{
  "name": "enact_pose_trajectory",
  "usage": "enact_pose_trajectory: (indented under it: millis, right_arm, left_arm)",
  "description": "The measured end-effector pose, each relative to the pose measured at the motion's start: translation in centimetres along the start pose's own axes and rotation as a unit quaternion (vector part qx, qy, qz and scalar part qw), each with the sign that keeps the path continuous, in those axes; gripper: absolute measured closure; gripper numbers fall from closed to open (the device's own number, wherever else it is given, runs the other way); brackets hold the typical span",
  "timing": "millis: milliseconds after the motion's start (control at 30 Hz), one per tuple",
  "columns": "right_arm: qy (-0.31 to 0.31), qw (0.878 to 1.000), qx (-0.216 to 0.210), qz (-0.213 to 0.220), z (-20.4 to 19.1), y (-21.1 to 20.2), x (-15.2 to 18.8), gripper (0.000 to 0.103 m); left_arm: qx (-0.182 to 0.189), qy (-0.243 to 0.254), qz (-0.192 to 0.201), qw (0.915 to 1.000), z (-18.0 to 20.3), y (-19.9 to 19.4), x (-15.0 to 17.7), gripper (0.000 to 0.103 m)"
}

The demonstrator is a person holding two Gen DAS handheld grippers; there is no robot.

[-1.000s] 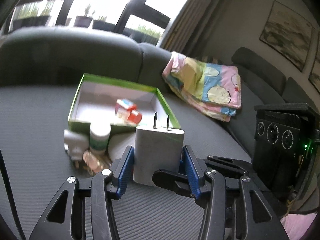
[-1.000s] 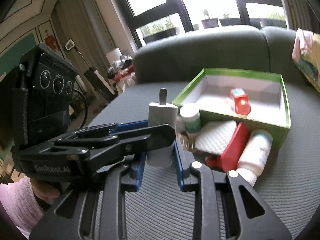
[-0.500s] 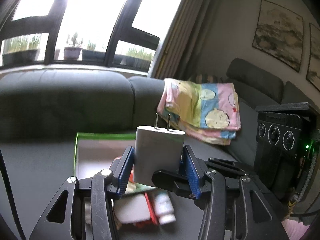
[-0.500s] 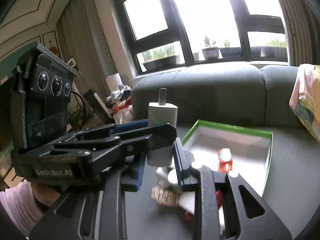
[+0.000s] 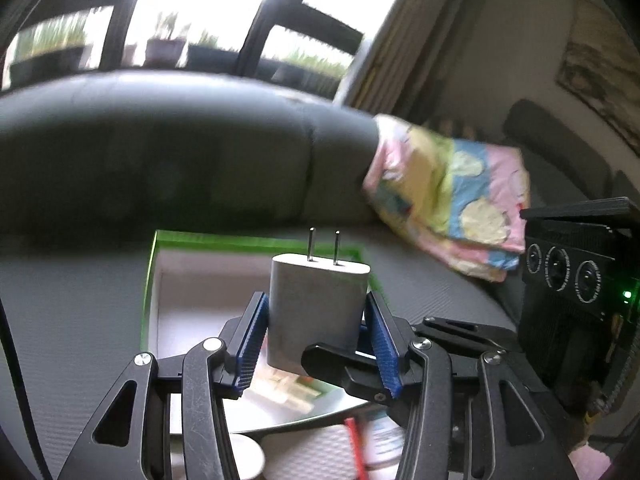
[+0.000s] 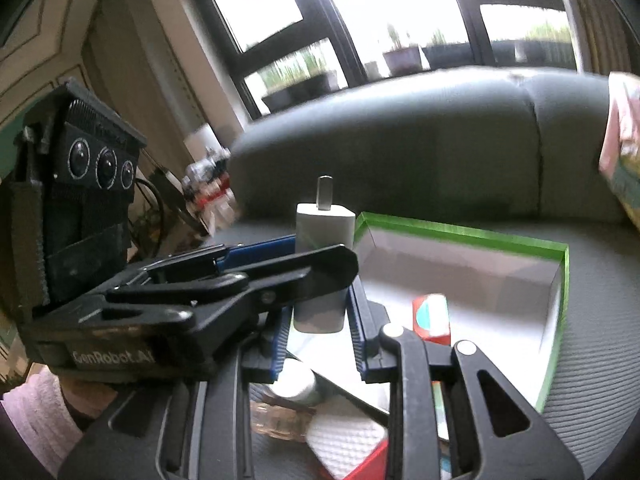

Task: Organize rigid objects
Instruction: 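Lift the white charger with the left tool and carry it over the box, then open the left tool to drop the white charger into the box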

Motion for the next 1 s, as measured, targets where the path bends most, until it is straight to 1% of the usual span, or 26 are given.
enact_pose_trajectory:
  millis: [167,267,333,367,400,433,467,500,567,667,767,867,1000]
  right_arm:
    - [0.030,0.999,0.008,-0.043,2.9,3.6,2.7,0.077]
    - [0.044,0.997,0.016,-0.065,4.0,4.9,3.7,0.074]
    - [0.057,0.995,0.026,-0.072,4.5,5.1,3.7,0.065]
    - [0.061,0.995,0.029,-0.068,4.6,5.0,3.6,0.054]
    - [0.065,0.995,0.033,-0.061,4.7,4.7,3.3,0.043]
    - [0.067,0.995,0.038,-0.058,4.7,4.4,3.1,0.037]
    - [0.068,0.995,0.044,-0.052,4.6,3.9,2.9,0.031]
    - [0.068,0.996,0.046,-0.046,4.4,3.4,2.7,0.030]
    - [0.063,0.996,0.047,-0.040,4.2,2.5,2.5,0.027]
    - [0.057,0.996,0.057,-0.029,3.8,0.5,2.6,0.017]
    - [0.060,0.997,0.053,-0.020,3.4,-1.0,2.9,0.015]
    - [0.058,0.996,0.060,-0.020,2.7,-2.3,3.5,0.002]
    - [0.043,0.996,0.080,-0.024,1.8,-3.7,4.4,0.001]
  left_arm:
    - [-0.010,-0.026,-0.050,0.9983,-1.8,4.1,2.7,0.053]
    - [-0.014,-0.035,-0.067,0.9970,-2.3,5.2,3.4,0.053]
    - [-0.009,-0.056,-0.071,0.9958,-2.7,5.3,3.3,0.053]
    - [-0.010,-0.065,-0.072,0.9953,-2.9,5.2,3.2,0.049]
    - [-0.014,-0.072,-0.071,0.9948,-3.2,5.0,3.1,0.031]
    - [-0.022,-0.076,-0.069,0.9945,-3.4,4.8,2.9,0.010]
    - [-0.033,-0.074,-0.060,0.9949,-3.5,4.3,2.8,0.005]
    - [-0.040,-0.069,-0.051,0.9955,-3.7,3.8,2.6,0.003]
    - [-0.056,-0.060,-0.040,0.9958,-4.0,2.6,2.4,0.003]
    - [-0.072,-0.051,-0.030,0.9956,-4.4,1.3,2.4,0.003]
    - [-0.097,-0.038,-0.020,0.9944,-5.0,-0.5,2.7,0.003]
    - [-0.114,-0.037,-0.013,0.9927,-5.6,-1.8,3.0,0.003]
    - [-0.128,-0.050,-0.009,0.9905,-6.8,-3.5,3.8,0.003]
Point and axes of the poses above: each gripper's, at about its wrist camera, not at the fingertips, and y roughly the way its jaws point, z to its right, x to its underside, the point moved 6 cm from there along y, roughly the way its jaws point, and after that the axes turned 14 degrees about -x, right-handed, at the moved point
